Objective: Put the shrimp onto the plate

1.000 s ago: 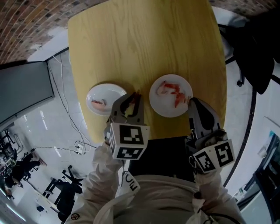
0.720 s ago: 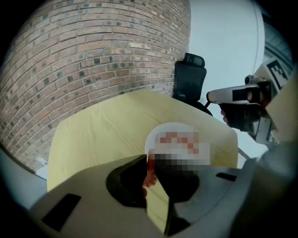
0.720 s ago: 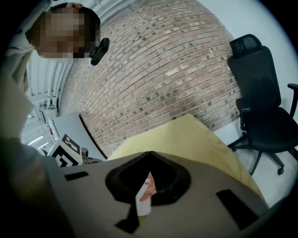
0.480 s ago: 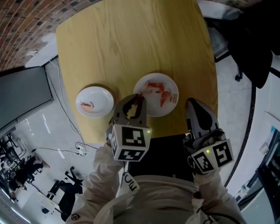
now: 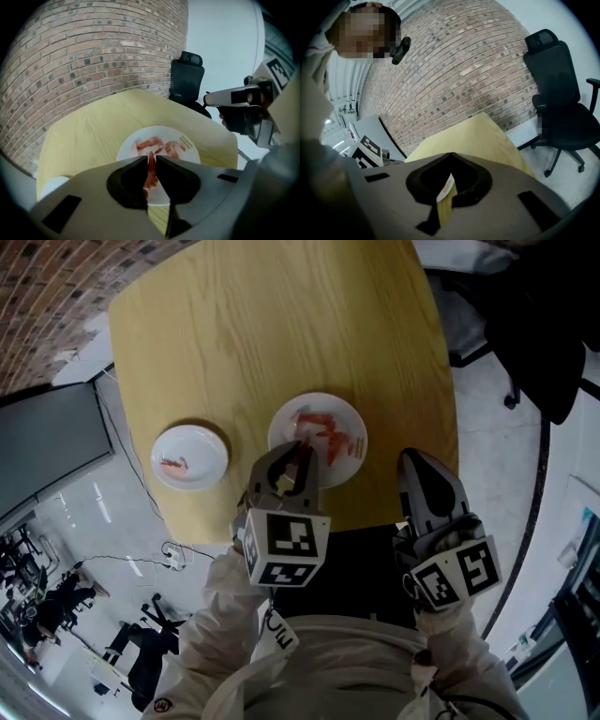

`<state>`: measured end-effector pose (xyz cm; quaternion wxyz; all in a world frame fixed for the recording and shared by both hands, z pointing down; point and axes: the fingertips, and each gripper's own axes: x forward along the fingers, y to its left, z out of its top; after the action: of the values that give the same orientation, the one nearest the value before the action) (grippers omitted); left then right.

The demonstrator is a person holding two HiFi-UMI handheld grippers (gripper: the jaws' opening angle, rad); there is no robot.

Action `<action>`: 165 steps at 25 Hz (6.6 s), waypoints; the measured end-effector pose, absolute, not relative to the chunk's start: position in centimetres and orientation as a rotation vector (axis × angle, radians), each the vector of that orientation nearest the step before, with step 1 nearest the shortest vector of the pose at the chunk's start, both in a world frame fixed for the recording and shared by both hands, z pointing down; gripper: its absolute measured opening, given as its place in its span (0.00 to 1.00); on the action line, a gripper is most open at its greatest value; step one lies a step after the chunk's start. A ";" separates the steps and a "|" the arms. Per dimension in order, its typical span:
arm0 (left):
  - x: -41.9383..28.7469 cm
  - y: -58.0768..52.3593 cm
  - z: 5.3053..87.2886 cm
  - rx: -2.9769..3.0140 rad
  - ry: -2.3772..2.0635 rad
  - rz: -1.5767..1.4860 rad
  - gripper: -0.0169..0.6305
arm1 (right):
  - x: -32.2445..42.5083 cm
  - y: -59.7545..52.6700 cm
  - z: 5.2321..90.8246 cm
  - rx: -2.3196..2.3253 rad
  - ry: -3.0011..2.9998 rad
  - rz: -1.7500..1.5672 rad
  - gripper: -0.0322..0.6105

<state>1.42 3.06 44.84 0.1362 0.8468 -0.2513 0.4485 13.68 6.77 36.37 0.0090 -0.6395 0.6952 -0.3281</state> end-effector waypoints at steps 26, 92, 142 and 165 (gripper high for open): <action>1.7 3.5 45.8 2.413 -0.813 1.354 0.12 | 15.1 6.8 37.2 -1.936 2.211 -1.051 0.09; -24.6 -5.0 46.3 1.820 -1.445 0.943 0.34 | -6.3 -3.2 37.5 -1.589 2.636 -1.113 0.09; -24.4 -5.4 47.2 1.883 -1.297 1.052 0.29 | -6.5 -3.3 38.4 -1.639 2.558 -1.172 0.09; -18.2 -3.6 44.3 2.031 -1.263 1.029 0.27 | -1.1 0.9 36.7 -1.727 2.437 -1.116 0.09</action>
<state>-18.22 -3.58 44.27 0.2659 0.7520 -0.4676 0.3811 -1.13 0.85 36.72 -0.0236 -0.5414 0.7641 -0.3500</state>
